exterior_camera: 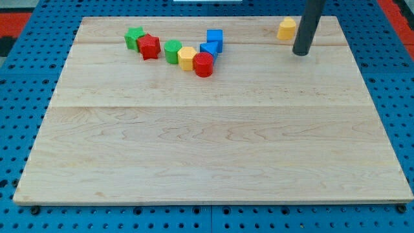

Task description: Move the arm away from the yellow heart

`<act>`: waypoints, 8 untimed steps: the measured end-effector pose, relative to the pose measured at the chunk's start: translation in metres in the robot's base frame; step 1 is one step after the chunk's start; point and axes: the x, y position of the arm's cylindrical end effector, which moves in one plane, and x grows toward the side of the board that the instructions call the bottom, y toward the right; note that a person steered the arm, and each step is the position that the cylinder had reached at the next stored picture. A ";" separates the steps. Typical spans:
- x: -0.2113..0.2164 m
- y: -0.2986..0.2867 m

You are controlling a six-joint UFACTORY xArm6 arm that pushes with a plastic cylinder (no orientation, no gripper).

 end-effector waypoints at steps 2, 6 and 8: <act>0.016 -0.004; 0.158 -0.125; 0.125 -0.170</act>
